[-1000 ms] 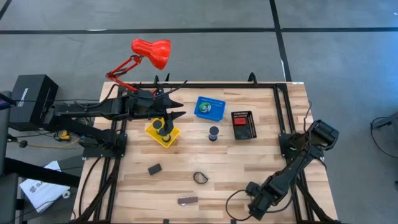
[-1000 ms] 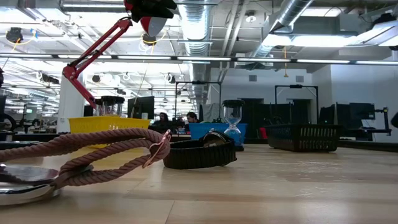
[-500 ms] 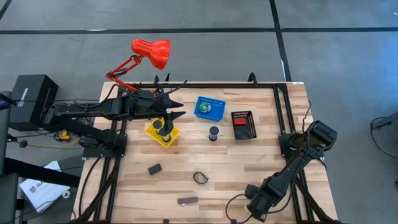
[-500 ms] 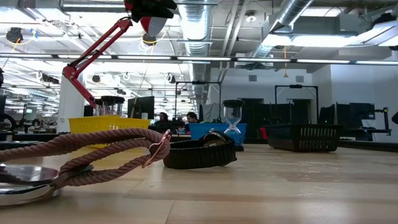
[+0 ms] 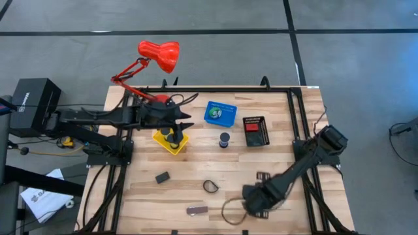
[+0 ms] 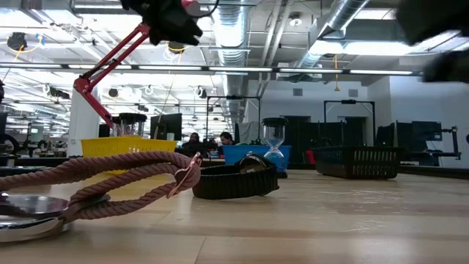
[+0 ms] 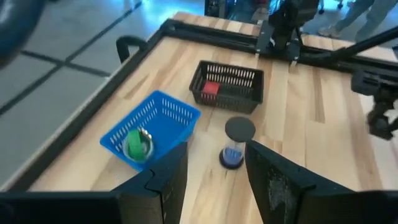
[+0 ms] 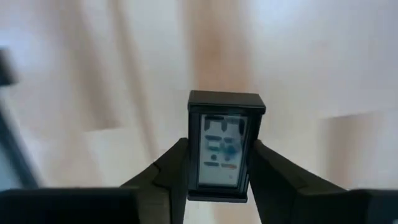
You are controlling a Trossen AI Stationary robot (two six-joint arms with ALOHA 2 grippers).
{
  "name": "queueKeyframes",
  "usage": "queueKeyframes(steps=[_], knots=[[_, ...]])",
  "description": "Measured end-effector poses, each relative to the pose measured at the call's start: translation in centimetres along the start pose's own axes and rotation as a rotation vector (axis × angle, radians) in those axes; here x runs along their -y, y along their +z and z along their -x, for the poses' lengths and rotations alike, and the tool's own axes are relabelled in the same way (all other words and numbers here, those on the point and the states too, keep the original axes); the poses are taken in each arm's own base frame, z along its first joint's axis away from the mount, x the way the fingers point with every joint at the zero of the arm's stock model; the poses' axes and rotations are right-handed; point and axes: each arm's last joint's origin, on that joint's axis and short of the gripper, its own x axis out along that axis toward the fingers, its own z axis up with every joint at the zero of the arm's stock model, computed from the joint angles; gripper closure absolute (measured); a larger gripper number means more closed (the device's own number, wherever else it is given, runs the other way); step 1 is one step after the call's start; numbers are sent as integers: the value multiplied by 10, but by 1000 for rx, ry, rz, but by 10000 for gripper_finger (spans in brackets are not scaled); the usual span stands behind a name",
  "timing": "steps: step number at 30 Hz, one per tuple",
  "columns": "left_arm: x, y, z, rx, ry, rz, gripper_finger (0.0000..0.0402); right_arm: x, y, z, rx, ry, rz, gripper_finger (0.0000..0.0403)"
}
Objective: Pick & Place Office items
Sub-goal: Put the bottom black digital clock into the black bin
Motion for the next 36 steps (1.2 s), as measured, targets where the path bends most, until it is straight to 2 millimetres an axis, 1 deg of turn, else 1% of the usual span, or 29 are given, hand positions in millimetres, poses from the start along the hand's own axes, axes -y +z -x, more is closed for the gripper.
queueKeyframes(steps=[3, 7, 14, 17, 21, 23, 26, 28, 30, 33, 36], knots=[[0, -6, -3, -17, 3, 25, 248, 16, 8, 10, -60, -80, 35, 268], [0, -6, -3, -11, 2, 25, 248, 36, 19, 25, -103, -185, 91, 256], [0, -6, -3, -6, 1, 27, 248, 75, 31, 46, -209, -383, 133, 272], [0, -6, -3, -4, 1, 27, 248, 89, 34, 55, -206, -432, 156, 268], [0, -5, -3, -4, 1, 27, 248, 108, 36, 71, -139, -463, 130, 256], [0, -6, -3, -4, 1, 27, 248, 117, 34, 81, -90, -478, 106, 256], [0, -6, -3, -4, 1, 27, 248, 132, 29, 91, -30, -477, 61, 265], [0, -6, -3, -4, 1, 27, 248, 143, 24, 94, 16, -475, 28, 271], [0, -6, -3, -4, 1, 27, 248, 153, 19, 92, 63, -468, -4, 271], [0, -6, -3, -3, 1, 27, 248, 168, 11, 82, 109, -450, -17, 263], [0, -5, -3, -2, 1, 28, 248, 180, 8, 70, 176, -428, -4, 254]])
